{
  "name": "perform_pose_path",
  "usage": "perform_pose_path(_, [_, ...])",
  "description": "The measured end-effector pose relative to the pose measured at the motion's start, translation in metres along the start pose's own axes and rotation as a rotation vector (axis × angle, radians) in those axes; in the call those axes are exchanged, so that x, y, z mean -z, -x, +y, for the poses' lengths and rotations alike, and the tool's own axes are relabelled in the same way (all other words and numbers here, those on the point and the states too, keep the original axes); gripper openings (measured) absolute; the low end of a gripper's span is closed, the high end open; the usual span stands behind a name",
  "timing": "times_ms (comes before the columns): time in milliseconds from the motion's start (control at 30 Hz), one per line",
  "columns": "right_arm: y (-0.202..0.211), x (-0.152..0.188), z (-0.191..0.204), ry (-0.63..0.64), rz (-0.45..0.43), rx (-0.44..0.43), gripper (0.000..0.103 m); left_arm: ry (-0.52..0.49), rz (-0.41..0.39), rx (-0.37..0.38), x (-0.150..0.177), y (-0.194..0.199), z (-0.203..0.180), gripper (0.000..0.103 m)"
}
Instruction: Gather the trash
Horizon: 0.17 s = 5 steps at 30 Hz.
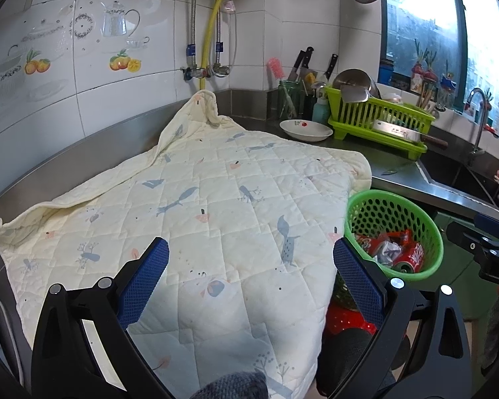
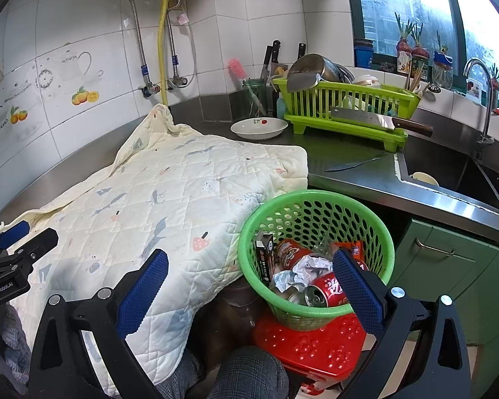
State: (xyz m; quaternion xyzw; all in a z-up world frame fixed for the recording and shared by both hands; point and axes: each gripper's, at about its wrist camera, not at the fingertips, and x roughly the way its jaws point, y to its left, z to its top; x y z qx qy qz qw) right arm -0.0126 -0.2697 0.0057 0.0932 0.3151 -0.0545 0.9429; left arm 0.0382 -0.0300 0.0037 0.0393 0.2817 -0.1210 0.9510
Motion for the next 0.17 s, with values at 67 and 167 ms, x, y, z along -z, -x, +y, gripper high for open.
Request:
perform_pose_path(67, [0.0003,-0.0001,0.0001,-0.001,0.000,-0.002,0.096,-0.001,0.000,-0.001,0.0002,-0.0002,-0.0007,0.098])
perform_pose_path(167, [0.0006,0.0002,0.0005,-0.002,0.000,-0.002,0.096,-0.001,0.004,0.000,0.0005,-0.0007,-0.0014,0.098])
